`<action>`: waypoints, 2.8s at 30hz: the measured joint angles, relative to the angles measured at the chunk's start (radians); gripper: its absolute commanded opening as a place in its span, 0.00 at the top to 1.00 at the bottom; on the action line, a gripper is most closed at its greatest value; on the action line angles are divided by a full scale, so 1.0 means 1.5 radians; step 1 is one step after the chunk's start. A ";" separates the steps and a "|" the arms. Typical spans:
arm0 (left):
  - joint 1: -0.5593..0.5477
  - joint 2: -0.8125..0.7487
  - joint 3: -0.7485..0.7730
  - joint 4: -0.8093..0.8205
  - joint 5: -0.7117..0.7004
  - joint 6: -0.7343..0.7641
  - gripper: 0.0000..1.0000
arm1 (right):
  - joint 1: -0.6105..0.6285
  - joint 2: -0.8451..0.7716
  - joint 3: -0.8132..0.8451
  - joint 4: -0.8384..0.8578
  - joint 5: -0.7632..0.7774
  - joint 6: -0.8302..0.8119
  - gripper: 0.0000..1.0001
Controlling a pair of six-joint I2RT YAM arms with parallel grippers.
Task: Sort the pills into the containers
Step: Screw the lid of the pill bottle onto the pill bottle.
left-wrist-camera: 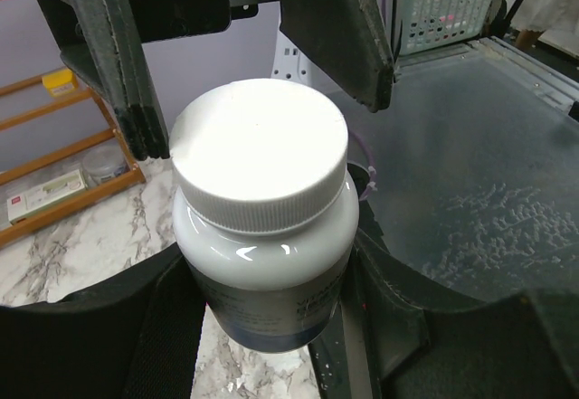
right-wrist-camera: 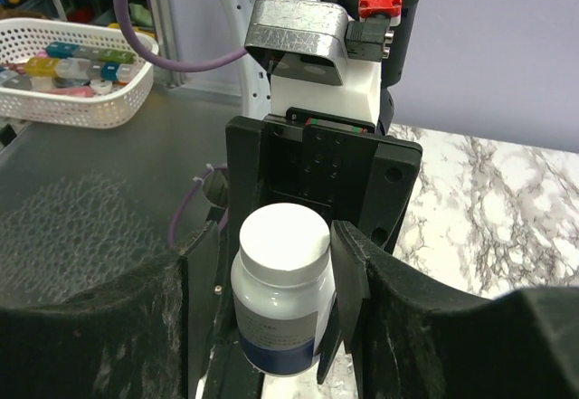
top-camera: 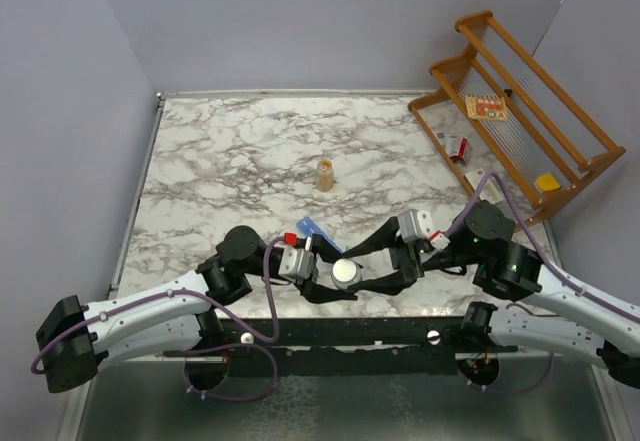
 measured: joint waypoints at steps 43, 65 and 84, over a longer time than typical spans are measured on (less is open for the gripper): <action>-0.009 -0.054 -0.012 -0.055 -0.192 0.005 1.00 | -0.001 0.041 -0.005 0.025 0.098 -0.021 0.96; -0.010 -0.063 -0.012 -0.105 -0.426 0.040 1.00 | -0.004 0.103 -0.005 0.066 0.255 -0.030 0.99; -0.008 -0.019 -0.012 -0.061 -0.545 0.040 1.00 | -0.004 0.143 -0.006 0.113 0.348 -0.030 0.68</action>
